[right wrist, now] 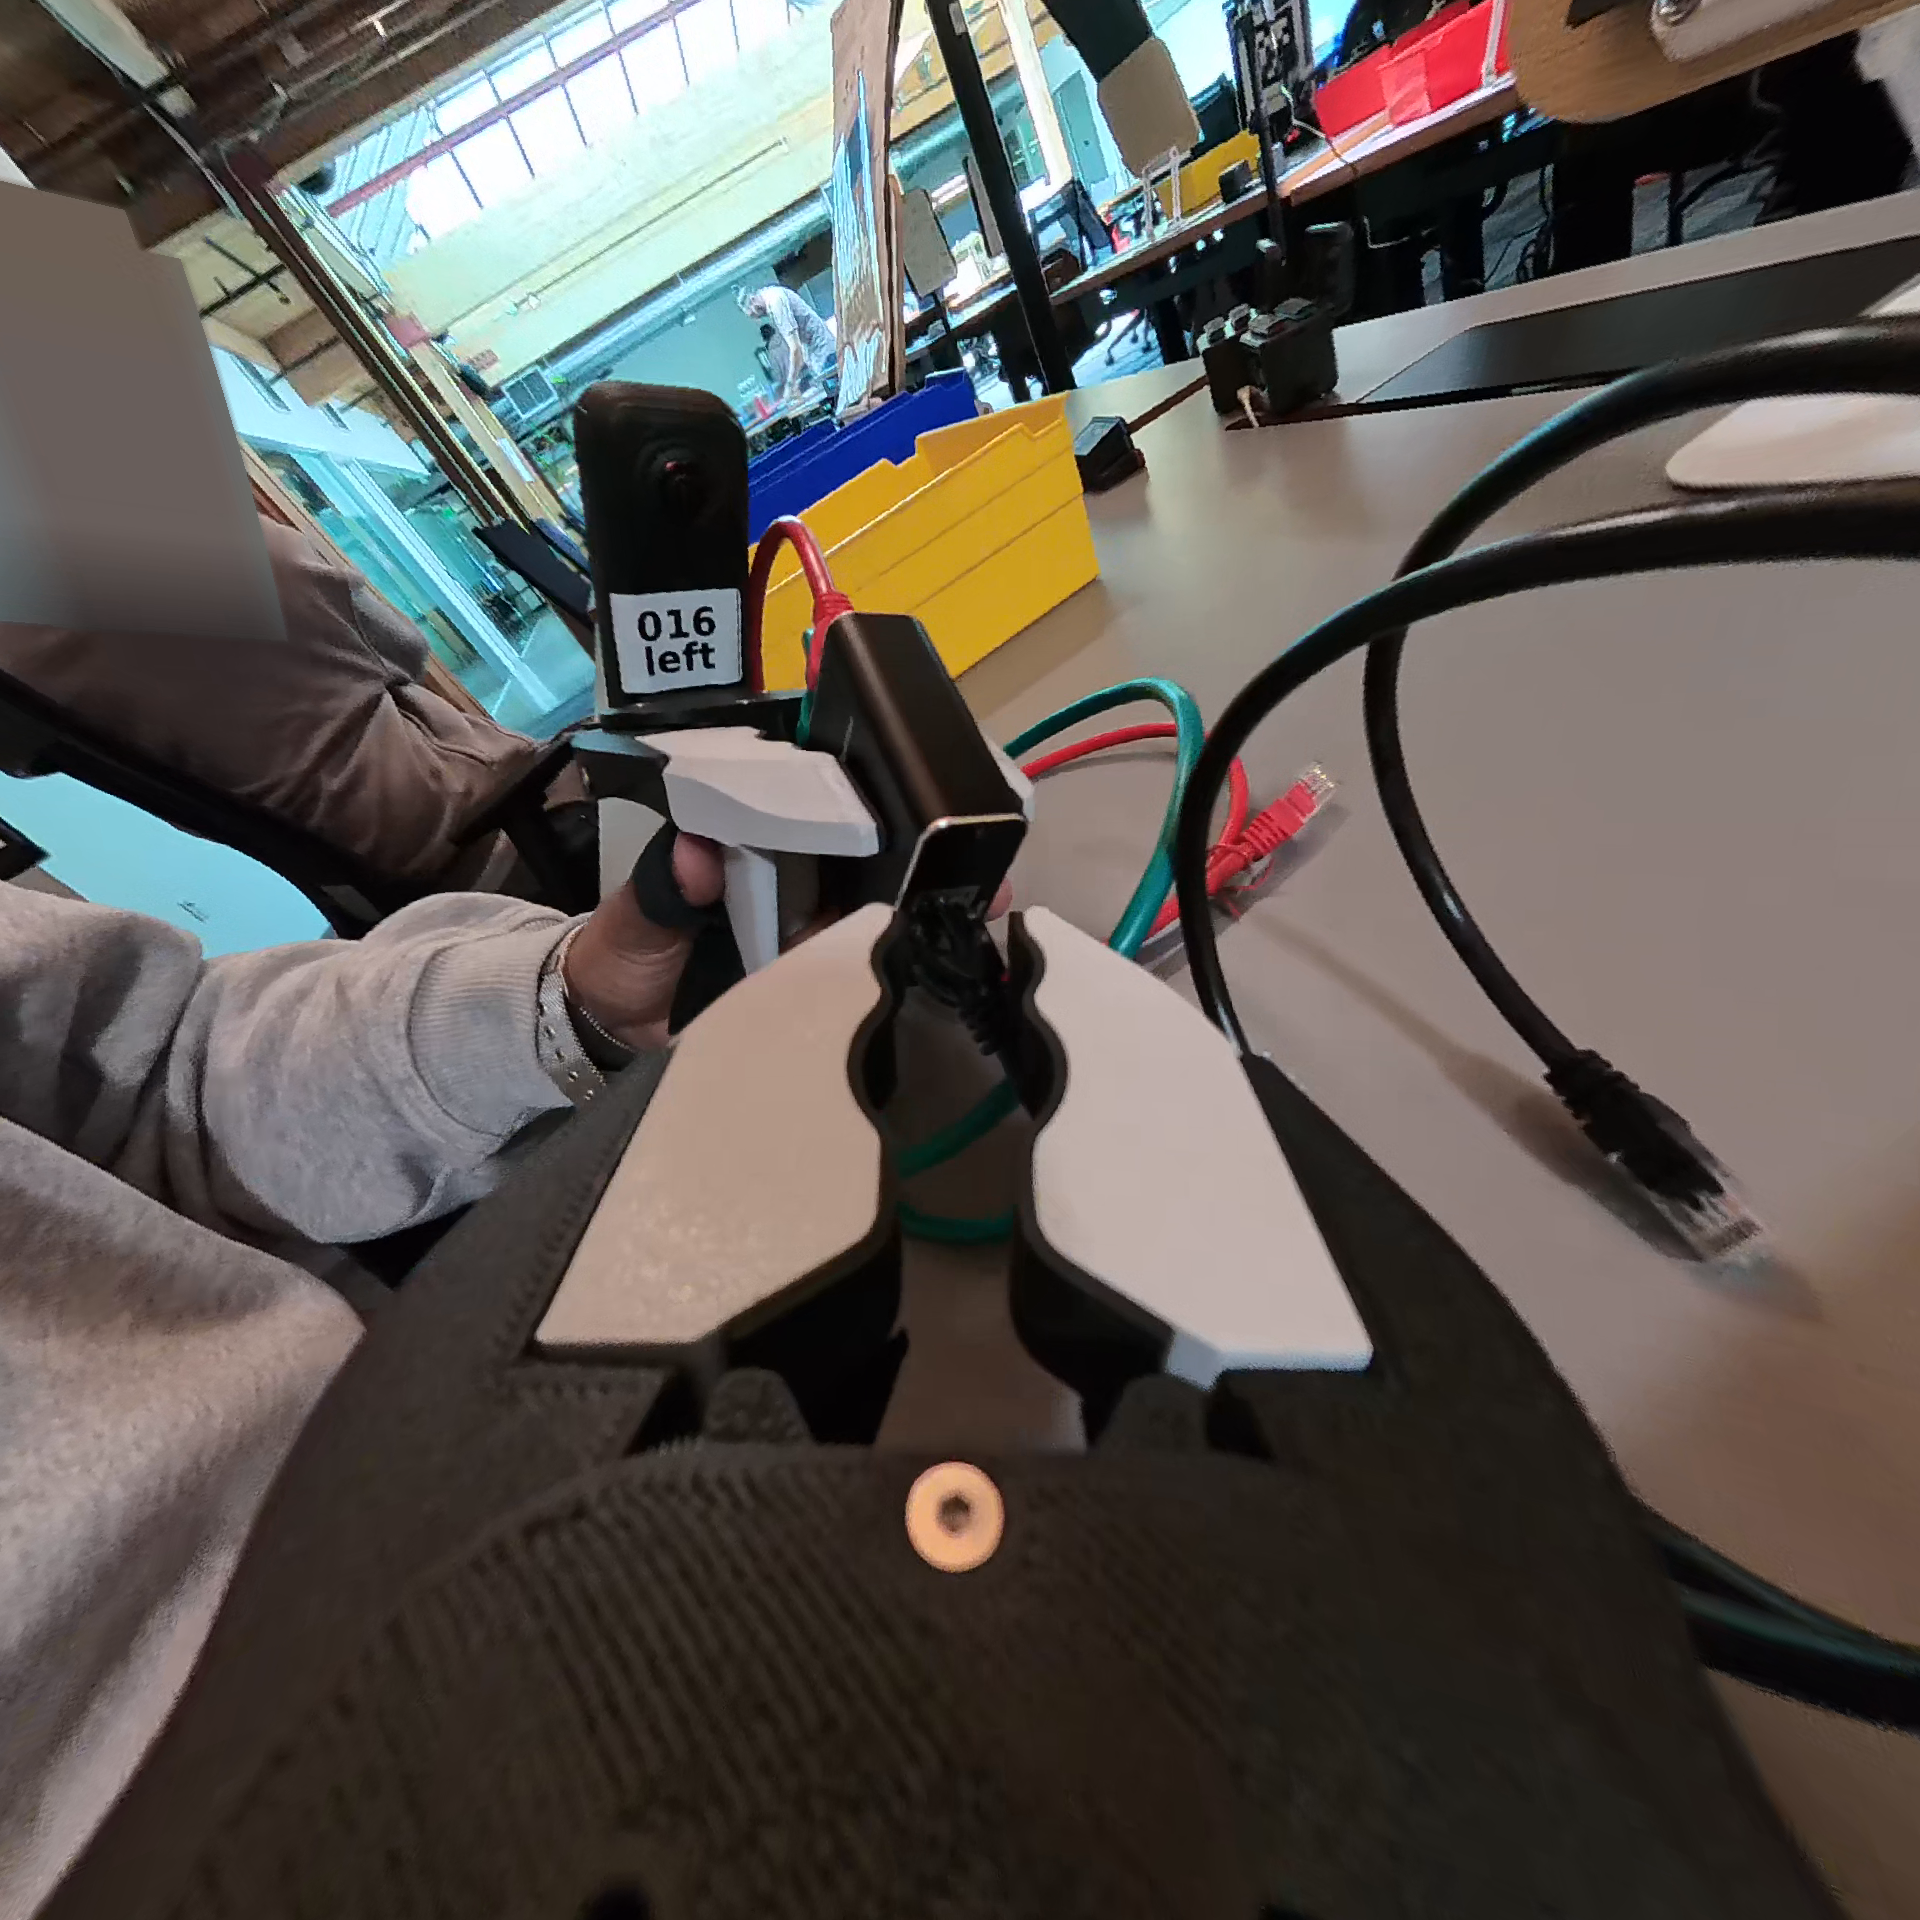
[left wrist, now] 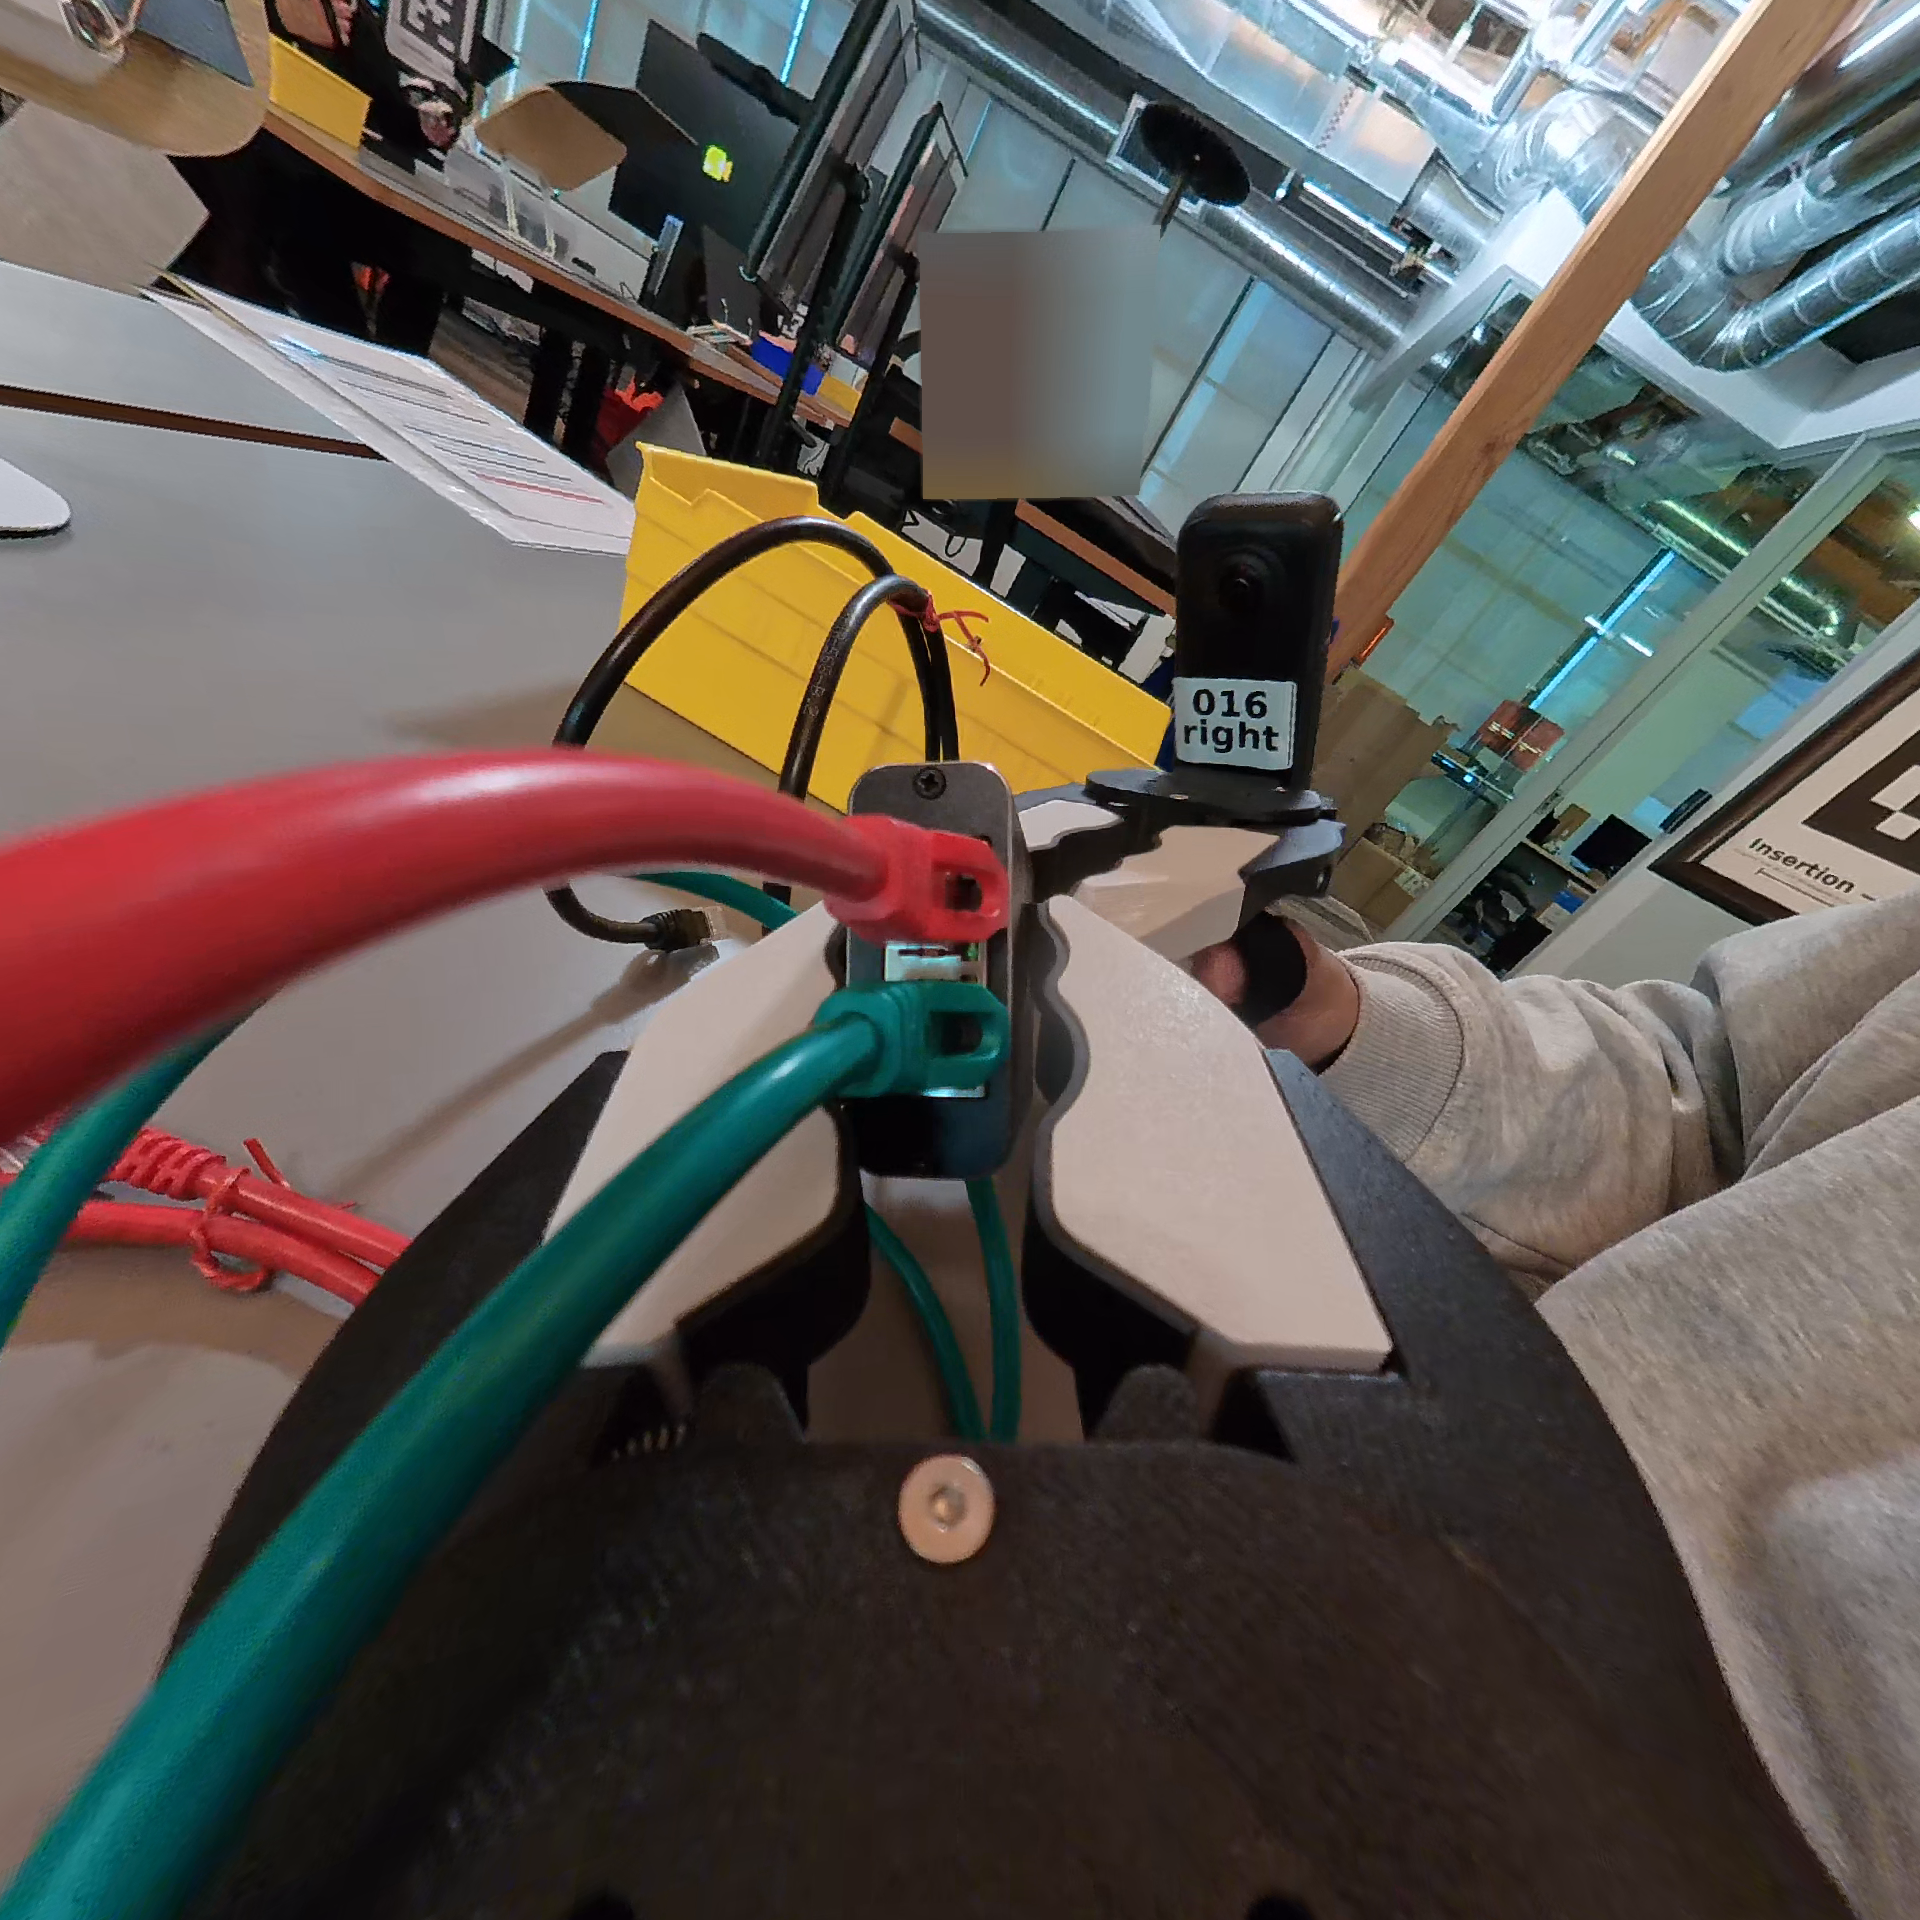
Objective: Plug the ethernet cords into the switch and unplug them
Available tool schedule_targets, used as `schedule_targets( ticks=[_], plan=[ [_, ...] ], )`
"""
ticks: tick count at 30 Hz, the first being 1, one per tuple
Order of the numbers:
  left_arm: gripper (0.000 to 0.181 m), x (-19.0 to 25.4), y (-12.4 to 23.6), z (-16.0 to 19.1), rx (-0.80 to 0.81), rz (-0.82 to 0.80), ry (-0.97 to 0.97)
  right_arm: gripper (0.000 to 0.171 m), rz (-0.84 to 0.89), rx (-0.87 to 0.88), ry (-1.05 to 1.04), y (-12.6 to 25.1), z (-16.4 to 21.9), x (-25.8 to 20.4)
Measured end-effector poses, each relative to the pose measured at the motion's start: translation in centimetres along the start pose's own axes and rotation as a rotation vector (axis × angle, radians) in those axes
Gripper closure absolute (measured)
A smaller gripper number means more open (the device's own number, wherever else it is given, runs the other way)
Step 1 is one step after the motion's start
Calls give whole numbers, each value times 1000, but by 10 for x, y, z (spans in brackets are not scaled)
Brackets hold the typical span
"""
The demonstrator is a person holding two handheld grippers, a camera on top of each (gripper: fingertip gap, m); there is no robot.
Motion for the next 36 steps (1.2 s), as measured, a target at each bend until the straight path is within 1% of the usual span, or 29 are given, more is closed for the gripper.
schedule_targets(
  ticks=[4, 8, 15, 23, 26, 29, 36],
  plan=[
    [152, -1, 0, 0, 0, 2, 5, 153, -2, -7, 11, 0, 0, 0],
    [153, -1, 0, 1, -4, 2, 9, 151, -3, -50, 41, -3, 3, -1],
    [153, 0, 0, 1, -9, 14, 5, 152, -52, -53, -32, -2, 3, 2],
    [152, 2, -2, 2, -26, 26, -10, 152, -93, -91, -52, 0, 4, 3],
    [153, 2, -2, 2, -29, 29, -10, 152, -91, -107, -30, 1, 4, 3],
    [153, 2, -2, 2, -31, 28, -12, 148, -74, -144, 14, 1, 7, 4],
    [152, 1, -1, 1, -18, 36, 2, 153, -76, -123, 18, 2, 5, 3]
  ],
)
Point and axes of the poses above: each gripper's, where its closed fingertips meet, y back along the fingers, z out of its underside, x = y × z across the jaws, the point moved 7 cm from there along y, back along the fingers
